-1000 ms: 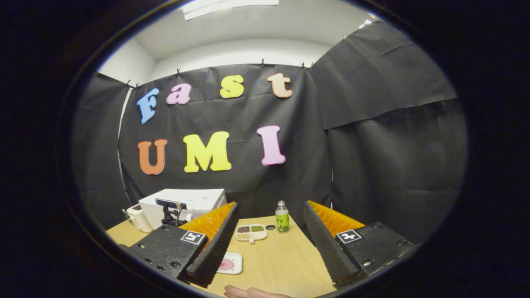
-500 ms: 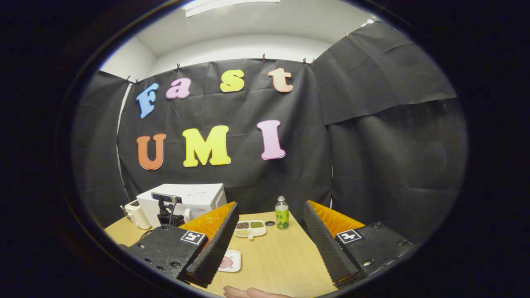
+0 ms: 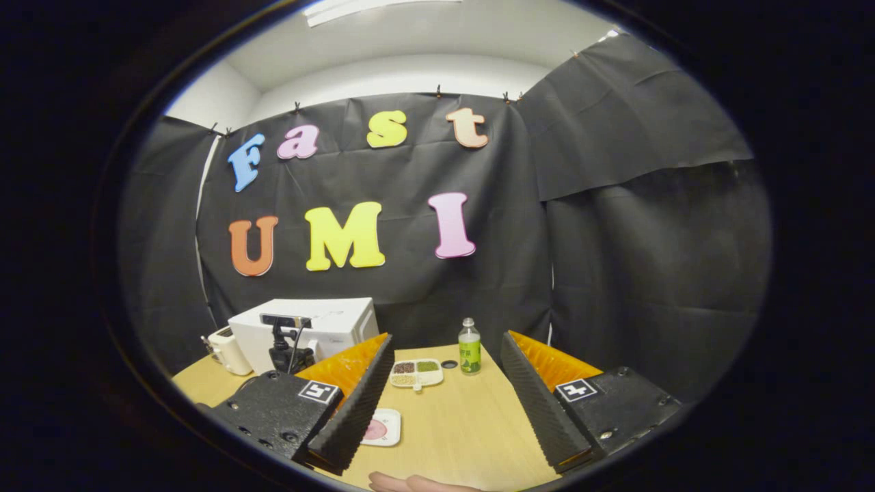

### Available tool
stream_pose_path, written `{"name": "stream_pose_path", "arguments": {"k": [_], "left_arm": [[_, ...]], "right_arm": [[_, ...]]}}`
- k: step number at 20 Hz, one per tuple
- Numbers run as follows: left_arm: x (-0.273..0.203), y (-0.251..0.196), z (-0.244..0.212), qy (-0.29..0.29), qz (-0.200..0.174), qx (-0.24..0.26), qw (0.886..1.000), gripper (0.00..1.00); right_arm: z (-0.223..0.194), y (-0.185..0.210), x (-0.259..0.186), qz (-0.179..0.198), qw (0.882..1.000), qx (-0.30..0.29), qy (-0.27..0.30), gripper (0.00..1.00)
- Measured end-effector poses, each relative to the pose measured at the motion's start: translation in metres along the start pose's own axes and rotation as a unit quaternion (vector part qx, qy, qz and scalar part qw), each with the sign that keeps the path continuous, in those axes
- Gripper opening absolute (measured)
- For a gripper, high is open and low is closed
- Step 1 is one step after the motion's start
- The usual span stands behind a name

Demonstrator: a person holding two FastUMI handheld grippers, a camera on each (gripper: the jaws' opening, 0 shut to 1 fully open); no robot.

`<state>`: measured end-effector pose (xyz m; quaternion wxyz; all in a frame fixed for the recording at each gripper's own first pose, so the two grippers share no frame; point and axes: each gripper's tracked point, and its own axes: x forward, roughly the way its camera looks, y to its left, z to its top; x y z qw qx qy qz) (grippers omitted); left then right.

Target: Open the microwave oven with the left hand, put the food in, and close the microwave oven.

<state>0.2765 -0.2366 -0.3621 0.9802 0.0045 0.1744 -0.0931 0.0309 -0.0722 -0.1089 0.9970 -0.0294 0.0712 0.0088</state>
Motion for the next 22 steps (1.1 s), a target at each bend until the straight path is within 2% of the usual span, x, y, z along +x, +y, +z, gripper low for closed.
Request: {"name": "stream_pose_path", "arguments": {"k": [1,3,5,10,11,12,13,14,15,17,18,20,21,22], "left_arm": [[-0.002,0.000,0.000,0.000,-0.004,0.002,1.000,0.13],[-0.007,-0.001,0.002,-0.013,-0.011,0.021,1.000,0.13],[-0.020,0.002,0.002,-0.021,-0.014,-0.004,1.000,0.13],[-0.063,0.007,-0.014,-0.012,-0.038,0.008,0.999,0.13],[-0.081,0.013,-0.017,-0.015,-0.042,0.019,0.999,0.13],[-0.095,0.019,-0.020,-0.017,-0.049,0.022,0.998,0.13],[-0.113,0.027,-0.025,-0.019,-0.055,0.024,0.998,0.13],[-0.126,0.034,-0.029,-0.024,-0.061,0.019,0.998,0.13],[-0.140,0.044,-0.034,-0.020,-0.062,0.022,0.998,0.12],[-0.166,0.064,-0.040,-0.018,-0.061,0.012,0.998,0.12],[-0.177,0.073,-0.042,-0.019,-0.060,0.009,0.998,0.16],[-0.198,0.094,-0.049,-0.016,-0.052,0.011,0.998,0.18],[-0.211,0.108,-0.050,-0.020,-0.040,0.014,0.999,0.22],[-0.224,0.122,-0.052,-0.018,-0.026,0.015,0.999,0.24]], "right_arm": [[-0.001,-0.002,0.001,-0.003,1.000,-0.001,0.000,1.00],[-0.002,-0.005,0.002,-0.006,1.000,0.000,0.001,1.00],[-0.003,-0.006,0.005,-0.008,1.000,0.001,0.002,1.00],[-0.015,0.002,0.009,-0.005,1.000,0.010,0.016,1.00],[-0.017,0.007,0.008,0.001,1.000,0.008,0.017,0.91],[-0.019,0.010,0.007,0.003,1.000,0.005,0.018,1.00],[-0.021,0.008,0.007,-0.001,1.000,0.002,0.018,1.00],[-0.022,0.010,0.005,-0.001,1.000,0.001,0.018,0.91],[-0.024,0.014,0.003,0.001,1.000,0.000,0.019,0.91],[-0.028,0.023,-0.004,0.005,1.000,0.000,0.023,0.91],[-0.028,0.028,-0.008,0.009,1.000,-0.002,0.023,1.00],[-0.026,0.035,-0.016,0.011,1.000,-0.008,0.017,1.00],[-0.025,0.038,-0.020,0.012,1.000,-0.012,0.013,0.91],[-0.026,0.042,-0.023,0.013,1.000,-0.014,0.012,0.91]]}}
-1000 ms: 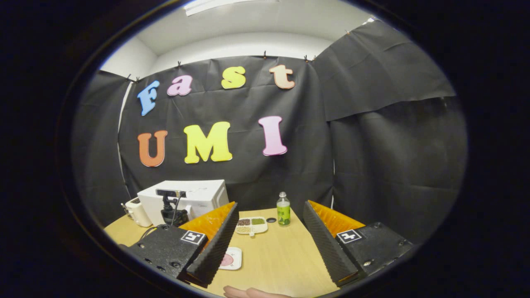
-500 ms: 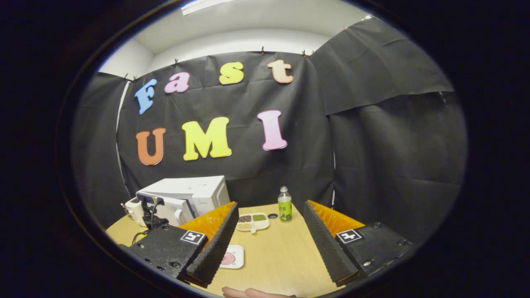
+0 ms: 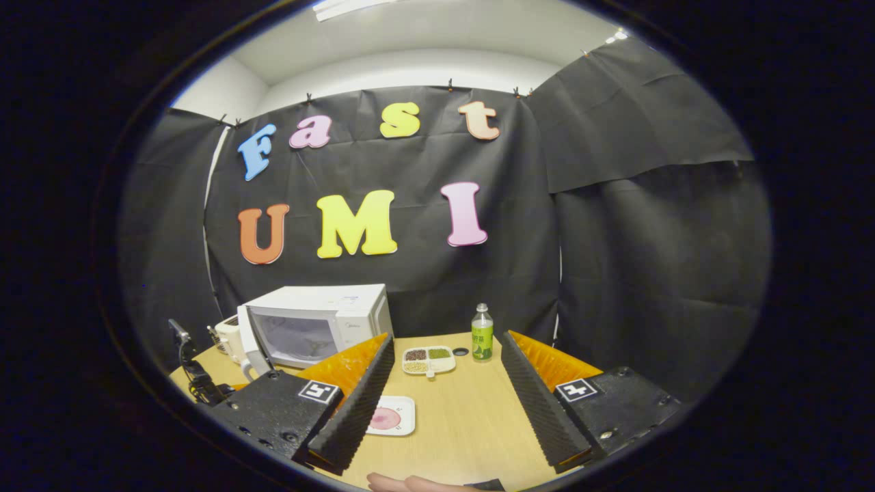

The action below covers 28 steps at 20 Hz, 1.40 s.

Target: Open the microwave oven with the left hand, put the food in, and close the microwave oven.

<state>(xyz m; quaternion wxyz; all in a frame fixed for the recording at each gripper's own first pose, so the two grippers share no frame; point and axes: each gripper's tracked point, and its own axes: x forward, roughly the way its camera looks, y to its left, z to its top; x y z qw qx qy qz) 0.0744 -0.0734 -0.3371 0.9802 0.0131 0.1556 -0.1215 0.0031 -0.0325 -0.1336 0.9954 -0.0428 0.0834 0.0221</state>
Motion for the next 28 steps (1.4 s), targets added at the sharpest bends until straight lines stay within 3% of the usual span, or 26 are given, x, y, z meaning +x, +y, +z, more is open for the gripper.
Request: {"name": "stream_pose_path", "arguments": {"k": [1,2,3,4,5,6,7,11,12,13,14,15,16,17,19,20,21,22,23,25,26,28], "left_arm": [[-0.017,0.011,-0.005,0.007,0.006,-0.001,1.000,0.22],[-0.035,0.024,-0.007,0.007,0.020,-0.004,1.000,0.30],[-0.053,0.038,-0.008,0.012,0.033,-0.006,0.999,0.67],[-0.073,0.048,-0.006,0.009,0.044,-0.005,0.999,0.63],[-0.092,0.059,-0.001,0.000,0.056,-0.002,0.998,0.65],[-0.108,0.068,0.005,-0.006,0.067,-0.004,0.998,0.83],[-0.127,0.077,0.014,-0.015,0.077,-0.009,0.997,0.92],[-0.166,0.092,0.055,-0.049,0.106,-0.024,0.993,0.94],[-0.173,0.098,0.067,-0.059,0.121,-0.019,0.991,0.94],[-0.177,0.099,0.077,-0.063,0.131,-0.014,0.989,0.94],[-0.181,0.097,0.082,-0.061,0.134,-0.009,0.989,0.94],[-0.183,0.094,0.089,-0.063,0.137,-0.004,0.989,0.94],[-0.185,0.093,0.099,-0.067,0.140,0.006,0.988,0.94],[-0.186,0.090,0.107,-0.075,0.143,0.015,0.987,0.94],[-0.183,0.084,0.126,-0.093,0.149,0.032,0.984,0.94],[-0.179,0.081,0.133,-0.097,0.150,0.033,0.983,0.95],[-0.176,0.075,0.140,-0.101,0.147,0.031,0.984,0.95],[-0.172,0.067,0.147,-0.105,0.139,0.028,0.984,0.95],[-0.169,0.063,0.153,-0.108,0.136,0.023,0.985,0.95],[-0.161,0.055,0.166,-0.113,0.129,0.010,0.985,0.95],[-0.159,0.053,0.173,-0.117,0.127,0.007,0.985,0.95],[-0.155,0.051,0.186,-0.128,0.131,0.009,0.983,0.95]], "right_arm": [[-0.004,0.004,-0.002,0.004,1.000,-0.002,0.002,1.00],[-0.006,0.009,-0.004,0.009,1.000,-0.005,0.005,1.00],[-0.010,0.014,-0.005,0.014,1.000,-0.009,0.008,1.00],[-0.014,0.016,-0.006,0.017,1.000,-0.015,0.013,1.00],[-0.017,0.019,-0.005,0.021,0.999,-0.021,0.017,1.00],[-0.019,0.022,-0.003,0.024,0.999,-0.026,0.020,1.00],[-0.021,0.024,0.001,0.026,0.999,-0.030,0.022,1.00],[-0.032,0.030,0.024,0.031,0.997,-0.041,0.050,1.00],[-0.037,0.030,0.032,0.031,0.996,-0.043,0.068,0.91],[-0.045,0.032,0.041,0.035,0.994,-0.046,0.088,1.00],[-0.051,0.036,0.049,0.044,0.992,-0.047,0.108,0.91],[-0.057,0.038,0.060,0.050,0.989,-0.049,0.128,1.00],[-0.064,0.040,0.070,0.055,0.986,-0.053,0.148,1.00],[-0.073,0.041,0.082,0.060,0.982,-0.060,0.167,0.91],[-0.099,0.047,0.104,0.082,0.968,-0.072,0.225,0.92],[-0.114,0.049,0.114,0.093,0.959,-0.066,0.259,1.00],[-0.130,0.051,0.124,0.104,0.949,-0.057,0.294,1.00],[-0.149,0.051,0.131,0.112,0.936,-0.050,0.330,0.92],[-0.167,0.051,0.138,0.118,0.923,-0.044,0.363,1.00],[-0.199,0.053,0.150,0.126,0.896,-0.035,0.423,1.00],[-0.212,0.052,0.155,0.126,0.885,-0.028,0.447,0.92],[-0.241,0.051,0.165,0.136,0.860,-0.024,0.491,0.89]]}}
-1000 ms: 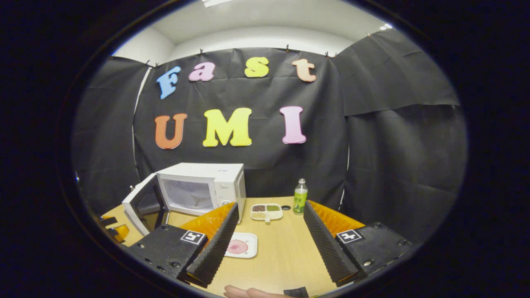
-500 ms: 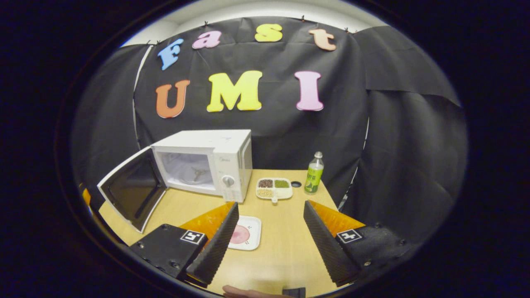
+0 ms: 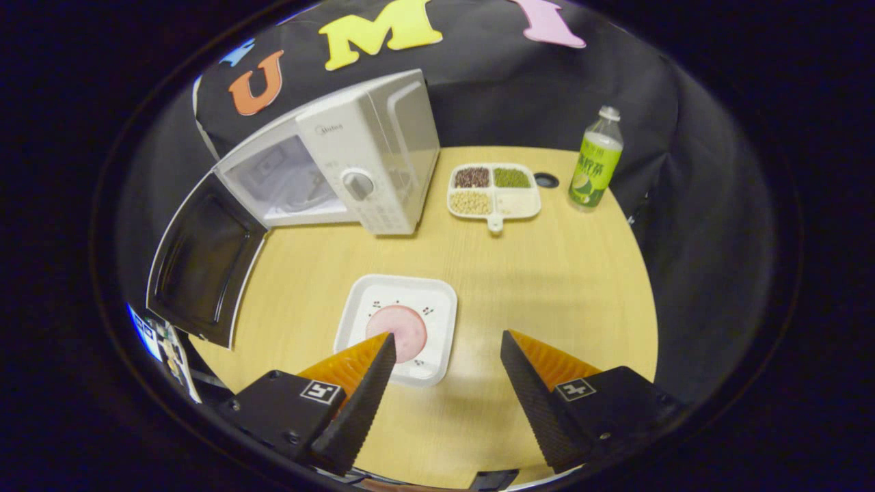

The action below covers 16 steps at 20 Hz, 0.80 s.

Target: Open the microwave oven with the left hand, put the food in, and close the microwave oven.

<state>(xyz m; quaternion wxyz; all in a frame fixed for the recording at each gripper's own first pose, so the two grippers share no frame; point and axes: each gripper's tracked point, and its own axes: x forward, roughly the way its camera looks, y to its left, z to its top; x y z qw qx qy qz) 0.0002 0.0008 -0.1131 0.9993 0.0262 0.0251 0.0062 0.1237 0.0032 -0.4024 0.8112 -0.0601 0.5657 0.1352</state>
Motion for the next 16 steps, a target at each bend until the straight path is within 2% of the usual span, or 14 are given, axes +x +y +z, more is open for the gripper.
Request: {"name": "stream_pose_path", "arguments": {"k": [1,3,4,5,6,7,8,9,10,11,13,14,15,16], "left_arm": [[0.002,-0.002,0.005,-0.004,0.000,0.002,1.000,0.95],[0.003,-0.004,0.012,-0.012,0.002,0.006,1.000,0.95],[0.005,-0.004,0.016,-0.017,0.005,0.006,1.000,0.95],[0.007,-0.006,0.016,-0.019,0.002,0.004,1.000,0.95],[0.008,-0.008,0.016,-0.020,0.000,-0.003,1.000,0.95],[0.010,-0.009,0.017,-0.019,0.000,-0.009,1.000,0.95],[0.012,-0.007,0.015,-0.018,0.000,-0.013,1.000,0.95],[0.013,-0.005,0.014,-0.017,0.004,-0.013,1.000,0.95],[0.015,-0.002,0.013,-0.015,0.010,-0.012,1.000,0.95],[0.017,-0.001,0.012,-0.014,0.012,-0.013,1.000,0.95],[0.019,-0.004,0.011,-0.011,0.009,-0.017,1.000,0.95],[0.018,-0.006,0.010,-0.011,0.006,-0.018,1.000,0.95],[0.018,-0.007,0.009,-0.011,0.006,-0.017,1.000,0.95],[0.018,-0.005,0.009,-0.012,0.008,-0.015,1.000,0.95]], "right_arm": [[-0.004,-0.002,0.013,0.002,1.000,0.006,0.019,0.96],[-0.009,-0.008,0.034,0.007,0.999,0.017,0.051,0.80],[-0.010,-0.008,0.042,0.013,0.998,0.028,0.063,0.88],[-0.011,-0.006,0.048,0.026,0.996,0.036,0.073,0.73],[-0.011,-0.003,0.055,0.038,0.995,0.038,0.081,0.81],[-0.011,-0.002,0.061,0.045,0.994,0.039,0.089,0.65],[-0.011,0.000,0.066,0.054,0.993,0.044,0.097,0.74],[-0.012,0.006,0.070,0.070,0.990,0.056,0.108,0.55],[-0.014,0.013,0.073,0.089,0.986,0.068,0.123,0.63],[-0.018,0.013,0.076,0.091,0.983,0.077,0.141,0.43],[-0.020,0.007,0.083,0.085,0.981,0.072,0.160,0.21],[-0.019,0.003,0.081,0.085,0.981,0.061,0.166,0.30],[-0.019,0.000,0.084,0.083,0.980,0.062,0.171,0.02],[-0.019,0.002,0.083,0.091,0.978,0.071,0.175,0.08]]}}
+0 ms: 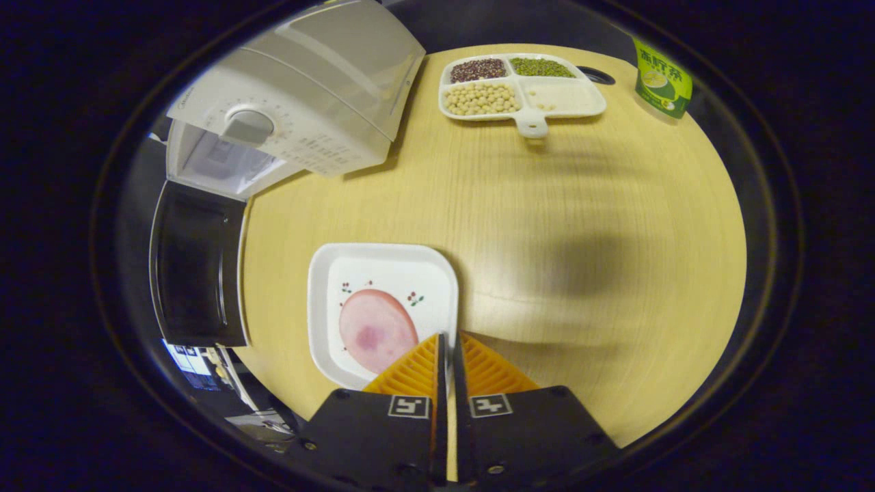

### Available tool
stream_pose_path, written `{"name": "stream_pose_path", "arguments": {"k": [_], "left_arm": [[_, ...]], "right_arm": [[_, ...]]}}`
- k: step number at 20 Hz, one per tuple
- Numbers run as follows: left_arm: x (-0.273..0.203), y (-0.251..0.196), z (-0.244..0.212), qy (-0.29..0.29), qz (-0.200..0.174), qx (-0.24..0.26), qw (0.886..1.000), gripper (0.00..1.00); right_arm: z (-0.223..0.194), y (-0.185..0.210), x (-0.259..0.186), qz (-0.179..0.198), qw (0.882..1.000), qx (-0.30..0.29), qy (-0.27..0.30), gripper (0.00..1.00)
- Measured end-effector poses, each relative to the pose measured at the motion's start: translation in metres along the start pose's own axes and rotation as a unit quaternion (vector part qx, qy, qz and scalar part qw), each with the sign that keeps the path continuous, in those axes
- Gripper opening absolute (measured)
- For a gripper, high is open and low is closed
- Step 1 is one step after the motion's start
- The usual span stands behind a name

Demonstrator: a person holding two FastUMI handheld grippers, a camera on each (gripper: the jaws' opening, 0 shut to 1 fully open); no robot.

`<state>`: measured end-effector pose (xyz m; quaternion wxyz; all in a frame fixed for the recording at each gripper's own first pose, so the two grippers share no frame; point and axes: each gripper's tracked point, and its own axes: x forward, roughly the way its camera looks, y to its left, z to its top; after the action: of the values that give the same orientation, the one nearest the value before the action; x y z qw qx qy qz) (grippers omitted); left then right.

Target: Open the microwave oven with the left hand, put the food in, and close the microwave oven.

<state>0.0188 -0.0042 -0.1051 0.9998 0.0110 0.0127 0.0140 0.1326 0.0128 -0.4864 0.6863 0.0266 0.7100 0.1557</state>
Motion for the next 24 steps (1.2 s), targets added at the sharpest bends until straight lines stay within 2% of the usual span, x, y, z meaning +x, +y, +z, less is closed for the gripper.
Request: {"name": "stream_pose_path", "arguments": {"k": [1,5,11,13,16,19,20,22,24], "left_arm": [[0.001,0.000,0.000,-0.001,0.001,0.002,1.000,0.95],[-0.001,-0.003,0.002,0.001,-0.005,0.012,1.000,0.95],[-0.012,-0.003,0.003,-0.002,-0.018,0.000,1.000,0.95],[-0.018,-0.002,0.004,-0.005,-0.022,-0.001,1.000,0.95],[-0.024,0.002,-0.002,-0.006,-0.031,0.001,1.000,0.95],[-0.027,0.009,-0.012,0.001,-0.040,-0.001,0.999,0.95],[-0.026,0.014,-0.015,0.002,-0.042,-0.001,0.999,0.95],[-0.021,0.023,-0.020,0.001,-0.046,-0.003,0.999,0.95],[-0.015,0.034,-0.032,0.010,-0.046,-0.012,0.999,0.95]], "right_arm": [[0.001,-0.001,0.002,0.008,1.000,0.002,0.004,0.04],[-0.009,0.000,0.000,0.042,0.998,0.037,0.016,0.04],[-0.030,0.012,-0.017,0.083,0.994,0.072,0.001,0.04],[-0.034,0.018,-0.024,0.084,0.992,0.089,-0.010,0.04],[-0.034,0.029,-0.032,0.073,0.993,0.084,-0.033,0.04],[-0.037,0.055,-0.039,0.077,0.992,0.087,-0.053,0.04],[-0.038,0.066,-0.039,0.082,0.991,0.088,-0.057,0.12],[-0.038,0.089,-0.037,0.087,0.990,0.088,-0.070,0.00],[-0.033,0.110,-0.031,0.079,0.988,0.099,-0.088,0.04]]}}
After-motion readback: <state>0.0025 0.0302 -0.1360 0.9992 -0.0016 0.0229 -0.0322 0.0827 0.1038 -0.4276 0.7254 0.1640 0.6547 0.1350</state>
